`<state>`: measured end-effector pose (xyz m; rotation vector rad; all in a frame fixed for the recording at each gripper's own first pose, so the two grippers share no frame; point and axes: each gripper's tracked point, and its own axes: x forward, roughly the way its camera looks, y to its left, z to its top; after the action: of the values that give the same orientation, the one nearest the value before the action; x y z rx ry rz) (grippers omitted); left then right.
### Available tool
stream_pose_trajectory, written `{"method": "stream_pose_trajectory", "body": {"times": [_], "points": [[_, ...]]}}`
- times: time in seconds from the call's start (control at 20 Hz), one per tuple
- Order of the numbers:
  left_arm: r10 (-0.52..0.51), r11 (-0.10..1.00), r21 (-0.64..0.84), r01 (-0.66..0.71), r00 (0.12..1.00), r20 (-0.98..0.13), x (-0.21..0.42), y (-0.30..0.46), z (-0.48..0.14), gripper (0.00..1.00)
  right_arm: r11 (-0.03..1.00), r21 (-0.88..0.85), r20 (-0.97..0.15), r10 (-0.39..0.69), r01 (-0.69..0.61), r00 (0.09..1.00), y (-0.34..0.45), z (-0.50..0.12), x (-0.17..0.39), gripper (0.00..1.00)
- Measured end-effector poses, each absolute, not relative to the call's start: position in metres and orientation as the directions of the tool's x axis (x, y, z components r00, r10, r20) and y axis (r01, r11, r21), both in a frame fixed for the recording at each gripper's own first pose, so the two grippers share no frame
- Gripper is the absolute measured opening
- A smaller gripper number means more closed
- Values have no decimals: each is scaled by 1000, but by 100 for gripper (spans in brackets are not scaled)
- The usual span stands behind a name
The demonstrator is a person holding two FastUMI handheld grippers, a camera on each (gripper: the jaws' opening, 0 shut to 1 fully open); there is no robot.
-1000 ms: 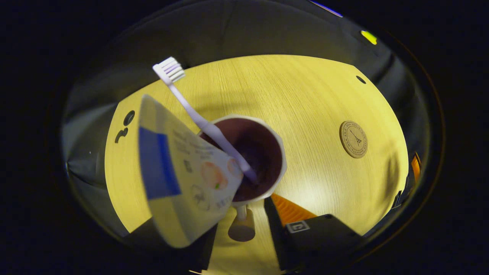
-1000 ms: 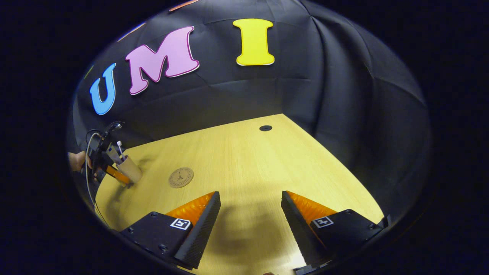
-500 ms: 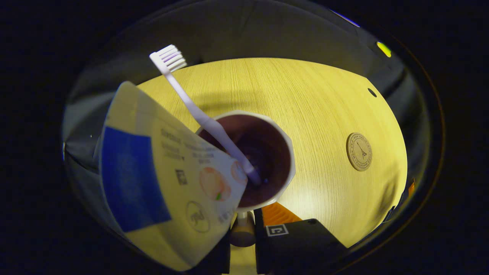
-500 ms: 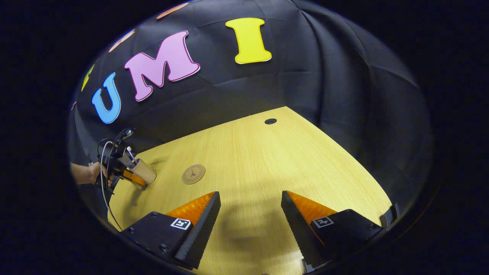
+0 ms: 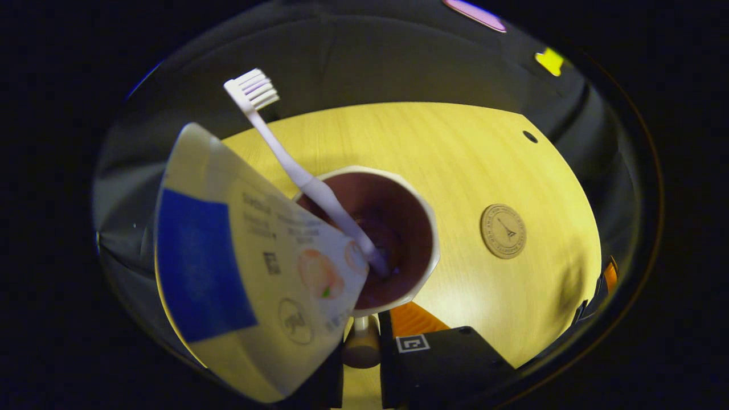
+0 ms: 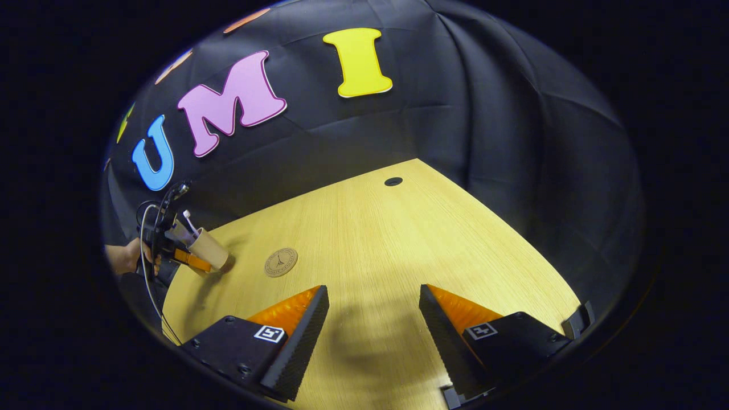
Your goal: Put the toothbrush and toothpaste on the desktop into the cup, then pick up the cup and place it on the coaster on the desktop.
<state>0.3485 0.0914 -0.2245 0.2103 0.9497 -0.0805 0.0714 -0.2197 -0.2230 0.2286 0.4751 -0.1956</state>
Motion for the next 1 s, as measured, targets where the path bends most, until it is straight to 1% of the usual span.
{"method": "stream_pose_trajectory", "body": {"times": [0.1, 0.25, 0.35, 0.45, 0.6, 0.7, 1.0], "points": [[-17, 971, 125, 203, 583, -812, 351, 54, -216, 26, 961, 135, -457, -156, 242, 875, -226, -221, 71, 98], [-68, 944, 143, 298, 599, -798, 359, 9, -210, 26, 963, 131, -452, -153, 235, 879, -229, -219, 68, 98], [-112, 919, 139, 370, 580, -807, 359, -24, -212, 26, 963, 135, -453, -149, 233, 879, -230, -220, 68, 98], [-132, 888, 154, 432, 562, -817, 360, -49, -217, 25, 962, 139, -455, -149, 235, 878, -233, -221, 67, 98], [-149, 849, 163, 503, 523, -839, 357, -80, -230, 26, 960, 143, -457, -150, 239, 877, -235, -221, 63, 98], [-140, 830, 179, 529, 508, -850, 359, -90, -237, 26, 960, 140, -458, -154, 243, 876, -238, -221, 60, 98], [-107, 810, 211, 547, 493, -864, 359, -98, -255, 26, 953, 146, -461, -173, 267, 870, -246, -222, 47, 98]]}}
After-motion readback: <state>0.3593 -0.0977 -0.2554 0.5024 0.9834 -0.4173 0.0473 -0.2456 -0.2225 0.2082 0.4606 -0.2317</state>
